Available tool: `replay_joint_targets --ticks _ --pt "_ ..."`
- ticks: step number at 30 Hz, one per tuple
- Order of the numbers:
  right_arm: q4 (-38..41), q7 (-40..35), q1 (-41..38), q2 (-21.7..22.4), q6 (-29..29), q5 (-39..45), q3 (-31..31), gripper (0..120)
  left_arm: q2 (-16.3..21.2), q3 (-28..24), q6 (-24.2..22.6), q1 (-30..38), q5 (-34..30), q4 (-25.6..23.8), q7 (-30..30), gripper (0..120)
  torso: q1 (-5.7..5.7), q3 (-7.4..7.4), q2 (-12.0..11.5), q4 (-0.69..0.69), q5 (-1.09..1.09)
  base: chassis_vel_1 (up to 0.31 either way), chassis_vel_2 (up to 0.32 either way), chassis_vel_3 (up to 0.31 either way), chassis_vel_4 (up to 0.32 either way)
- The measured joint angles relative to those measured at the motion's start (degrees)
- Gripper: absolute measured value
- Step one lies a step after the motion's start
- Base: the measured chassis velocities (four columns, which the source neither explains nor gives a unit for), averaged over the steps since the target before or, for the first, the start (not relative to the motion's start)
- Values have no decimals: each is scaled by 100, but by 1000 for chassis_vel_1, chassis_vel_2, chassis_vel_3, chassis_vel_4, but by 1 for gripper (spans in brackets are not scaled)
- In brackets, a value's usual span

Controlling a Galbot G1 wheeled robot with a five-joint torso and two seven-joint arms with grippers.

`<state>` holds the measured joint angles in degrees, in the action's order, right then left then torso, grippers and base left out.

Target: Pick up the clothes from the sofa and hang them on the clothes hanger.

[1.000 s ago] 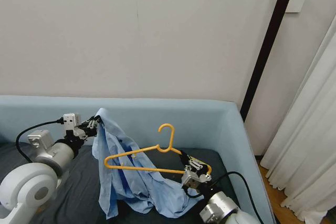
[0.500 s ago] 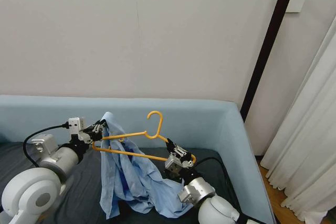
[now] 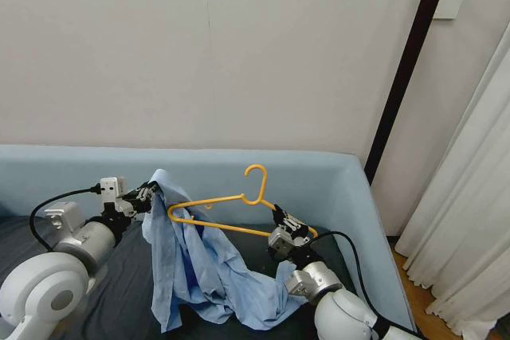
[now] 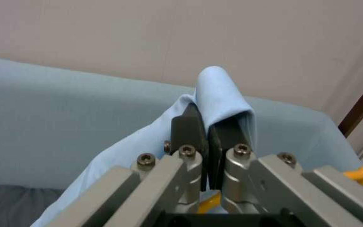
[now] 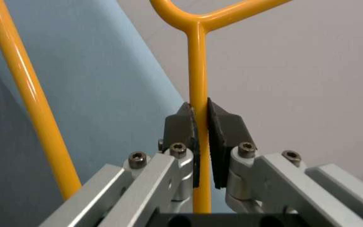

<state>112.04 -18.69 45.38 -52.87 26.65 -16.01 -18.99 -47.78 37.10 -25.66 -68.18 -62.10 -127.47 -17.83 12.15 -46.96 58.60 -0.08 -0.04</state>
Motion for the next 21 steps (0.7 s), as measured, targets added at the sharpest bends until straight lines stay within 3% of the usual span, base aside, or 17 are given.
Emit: replay_joint_targets --ticks 7,13,21 --pt "-83 -86 -160 -161 179 249 -99 4 -13 -31 -41 -32 -91 -100 4 0 0 0 0 2 0 0 0 0 0" --pt "72 -490 -559 -297 691 1397 -406 4 -60 -130 -61 -131 -35 -122 -5 0 0 0 0 1 0 0 0 0 0" --pt "223 -710 -942 -296 702 2305 -478 4 -160 -580 -22 -155 332 141 -6 0 0 0 0 1 0 0 0 0 0"
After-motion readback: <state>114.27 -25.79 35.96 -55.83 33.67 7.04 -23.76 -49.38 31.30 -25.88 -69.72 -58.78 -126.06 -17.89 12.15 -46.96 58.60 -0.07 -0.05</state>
